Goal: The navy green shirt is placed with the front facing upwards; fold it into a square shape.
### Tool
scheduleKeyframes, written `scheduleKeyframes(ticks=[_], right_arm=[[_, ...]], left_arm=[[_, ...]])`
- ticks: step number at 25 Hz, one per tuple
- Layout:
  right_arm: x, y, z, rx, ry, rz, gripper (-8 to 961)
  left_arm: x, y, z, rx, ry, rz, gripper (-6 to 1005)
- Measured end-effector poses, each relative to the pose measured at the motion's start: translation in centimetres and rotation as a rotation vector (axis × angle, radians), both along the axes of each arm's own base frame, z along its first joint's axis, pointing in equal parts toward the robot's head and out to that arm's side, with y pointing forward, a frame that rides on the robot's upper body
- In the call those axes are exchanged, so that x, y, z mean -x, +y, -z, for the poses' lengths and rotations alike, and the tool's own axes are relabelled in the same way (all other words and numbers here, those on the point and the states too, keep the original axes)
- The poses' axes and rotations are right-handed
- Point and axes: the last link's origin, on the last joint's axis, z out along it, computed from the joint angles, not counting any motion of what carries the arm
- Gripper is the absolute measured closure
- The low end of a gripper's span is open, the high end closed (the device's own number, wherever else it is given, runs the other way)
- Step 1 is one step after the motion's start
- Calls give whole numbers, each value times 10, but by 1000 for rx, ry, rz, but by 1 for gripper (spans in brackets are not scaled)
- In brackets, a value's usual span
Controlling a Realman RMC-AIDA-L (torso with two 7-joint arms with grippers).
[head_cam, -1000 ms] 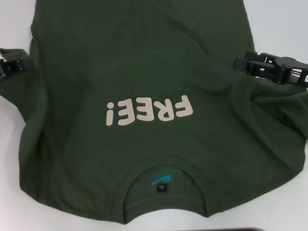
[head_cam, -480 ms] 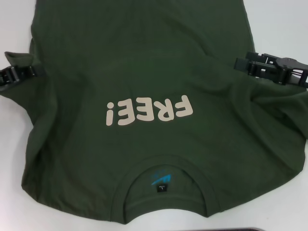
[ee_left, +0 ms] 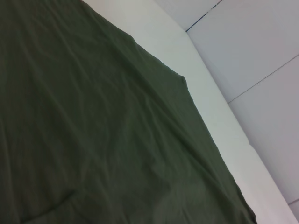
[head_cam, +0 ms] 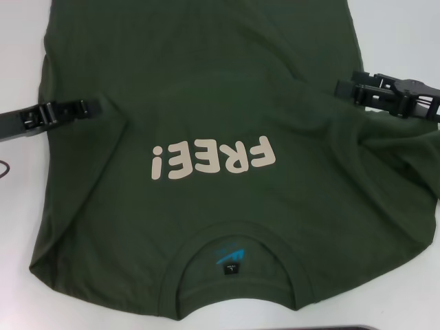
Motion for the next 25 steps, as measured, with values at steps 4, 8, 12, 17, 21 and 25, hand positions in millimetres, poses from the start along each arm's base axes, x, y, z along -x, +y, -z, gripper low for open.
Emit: scheduleKeyframes(ticks=[4, 8, 12, 17, 21, 25], right_arm=[[0, 0, 0, 0, -1, 0, 40], [0, 0, 0, -1, -1, 1, 40], [-1, 0, 0, -1, -1, 4, 40], [-1, -1, 0, 1, 1, 3, 40], [-1, -1, 0, 2, 2, 3, 40], [0, -1, 0, 3, 4, 2, 40]], left_arm=[[0, 1, -2, -12, -5, -1, 660], [6, 1, -4, -37, 19, -20, 574], [19, -2, -6, -57, 69, -50, 429], [32, -11, -10, -70, 96, -72, 352], [41, -17, -15, -80, 113, -85, 356], [46, -20, -14, -81, 128, -97, 357]])
